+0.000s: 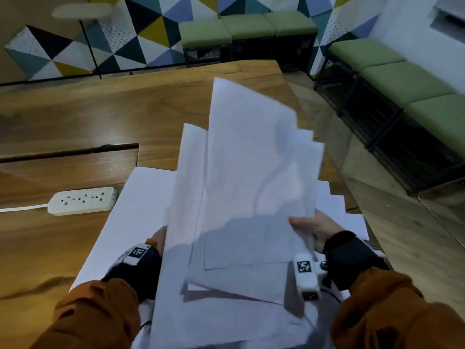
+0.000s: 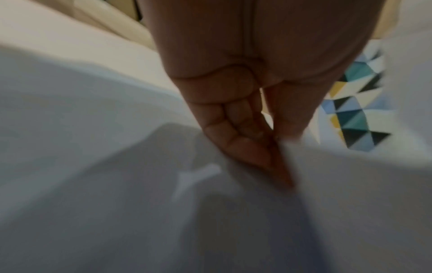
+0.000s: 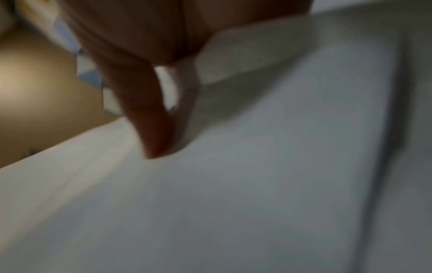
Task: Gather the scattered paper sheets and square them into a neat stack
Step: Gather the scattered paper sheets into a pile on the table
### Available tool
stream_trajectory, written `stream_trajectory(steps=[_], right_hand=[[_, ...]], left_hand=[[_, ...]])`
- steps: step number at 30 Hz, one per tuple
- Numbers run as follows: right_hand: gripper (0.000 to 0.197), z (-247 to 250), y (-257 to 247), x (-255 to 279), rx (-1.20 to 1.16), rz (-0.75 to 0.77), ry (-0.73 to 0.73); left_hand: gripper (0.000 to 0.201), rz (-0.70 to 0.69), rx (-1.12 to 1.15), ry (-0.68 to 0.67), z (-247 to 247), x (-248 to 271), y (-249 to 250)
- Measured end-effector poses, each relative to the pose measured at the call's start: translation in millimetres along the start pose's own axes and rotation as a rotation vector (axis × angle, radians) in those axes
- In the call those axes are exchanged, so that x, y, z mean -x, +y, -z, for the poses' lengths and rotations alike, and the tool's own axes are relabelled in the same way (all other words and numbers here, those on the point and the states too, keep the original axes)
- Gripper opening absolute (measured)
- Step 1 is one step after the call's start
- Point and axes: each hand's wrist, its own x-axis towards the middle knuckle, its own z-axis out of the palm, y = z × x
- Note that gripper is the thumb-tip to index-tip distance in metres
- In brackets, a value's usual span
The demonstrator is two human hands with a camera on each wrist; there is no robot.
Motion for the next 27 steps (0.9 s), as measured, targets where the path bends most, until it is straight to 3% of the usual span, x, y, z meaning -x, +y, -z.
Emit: stream_trajectory(steps=[2,4,5,9,11,13,14,16,18,20,23,27], right_hand=[[0.058,-7.5,11.5,-8.5,0.243,-0.066,0.167],[0.041,-11.0,19.4,-12.4,0.541,-0.098,0.351],[0.038,-11.9,22.2,-13.1,0.625,-0.098,0.417],[0.039,-28.5,28.6,-9.7,0.672,-0.047,0.513],[0.043,-39.5,31.4,-6.2,0.663,-0.043,0.473],[0.053,-43.2,31.6,-1.5,0.561,-0.022,0.428],[0.057,-39.4,30.6,2.3,0.501,0.003,0.458],[0.062,-20.6,26.8,11.7,0.466,0.058,0.686],[0.064,13.4,27.2,27.5,0.531,-0.042,1.004],[0.065,39.5,31.6,47.5,0.566,-0.237,1.171],[0.058,41.3,43.4,56.1,0.608,-0.283,1.127],[0.056,10.3,53.8,33.6,0.568,-0.163,0.842]], left_hand=[[0.026,0.001,0.083,-0.034,-8.4,-15.2,-20.7],[0.009,-0.008,0.178,-0.164,-9.3,-22.6,-40.6],[0.004,0.045,0.273,-0.174,-9.1,-22.8,-43.0],[0.045,0.199,0.59,-0.233,-12.0,-22.7,-48.1],[0.05,0.115,0.62,-0.286,-13.3,-18.3,-41.2],[0.076,-0.026,0.431,-0.274,-17.8,-24.1,-47.4],[0.073,-0.051,0.375,-0.238,-19.3,-26.8,-51.8],[0.054,-0.045,0.393,-0.191,-18.5,-27.0,-59.9],[0.065,-0.039,0.422,-0.154,-14.7,-25.4,-65.2],[0.078,-0.041,0.465,-0.17,-11.1,-22.5,-68.1],[0.089,-0.031,0.497,-0.161,-14.3,-25.2,-69.6],[0.095,-0.066,0.51,-0.184,-22.3,-23.0,-67.2]])
